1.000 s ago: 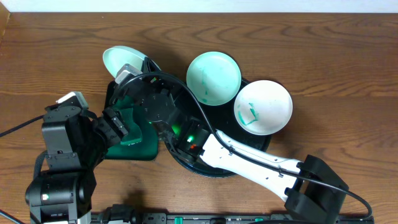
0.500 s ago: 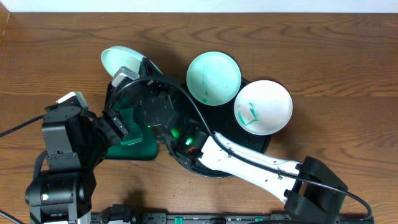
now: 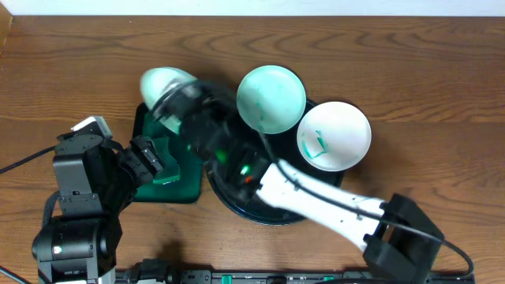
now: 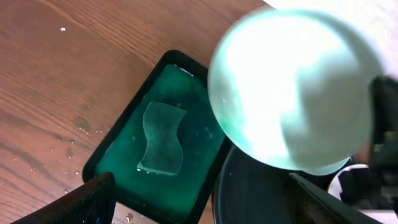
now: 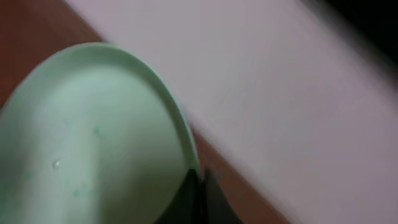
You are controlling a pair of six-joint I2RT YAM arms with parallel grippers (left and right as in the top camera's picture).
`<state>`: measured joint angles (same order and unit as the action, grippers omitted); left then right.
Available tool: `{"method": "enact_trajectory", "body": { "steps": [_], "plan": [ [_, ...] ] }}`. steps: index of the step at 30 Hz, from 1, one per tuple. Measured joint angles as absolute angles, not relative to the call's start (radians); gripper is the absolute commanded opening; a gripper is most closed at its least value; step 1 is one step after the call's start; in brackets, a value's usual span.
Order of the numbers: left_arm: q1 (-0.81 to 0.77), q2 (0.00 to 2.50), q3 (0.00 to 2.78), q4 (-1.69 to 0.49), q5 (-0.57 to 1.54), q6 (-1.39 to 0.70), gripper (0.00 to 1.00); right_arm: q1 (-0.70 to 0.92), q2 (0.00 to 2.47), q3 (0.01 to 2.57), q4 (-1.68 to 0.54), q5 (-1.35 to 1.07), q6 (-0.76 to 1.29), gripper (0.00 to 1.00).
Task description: Clean dirty plates on tray and stack at the side
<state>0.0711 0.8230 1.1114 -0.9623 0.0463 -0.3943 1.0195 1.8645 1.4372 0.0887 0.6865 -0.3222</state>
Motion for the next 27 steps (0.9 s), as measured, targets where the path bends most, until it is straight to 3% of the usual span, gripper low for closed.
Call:
{"method": "enact_trajectory", "body": {
  "steps": [5,10,14,19,22,27],
  "plan": [
    [0.071,0.823,1.111,-0.962,0.046,-0.394,0.86,0.857,1.863,1.436,-0.126,0.340,0.052,0.01],
    [0.071,0.823,1.111,-0.962,0.047,-0.394,0.86,0.720,1.809,1.433,-0.282,-0.059,0.219,0.01],
    [0.071,0.823,1.111,-0.962,0.047,-0.394,0.86,0.601,1.684,1.435,-0.554,-0.225,0.212,0.01],
    [0.071,0.823,1.111,-0.962,0.046,-0.394,0.86,0.479,1.624,1.441,-0.902,-0.260,0.101,0.01],
    [0.071,0.823,1.111,-0.962,0.046,-0.394,0.86,0.466,1.650,1.388,-0.966,-0.259,0.054,0.01],
    [0.071,0.823,1.111,-0.962,0.046,-0.394,0.86,0.488,1.713,1.225,-0.881,-0.238,0.057,0.01]
  ]
}}
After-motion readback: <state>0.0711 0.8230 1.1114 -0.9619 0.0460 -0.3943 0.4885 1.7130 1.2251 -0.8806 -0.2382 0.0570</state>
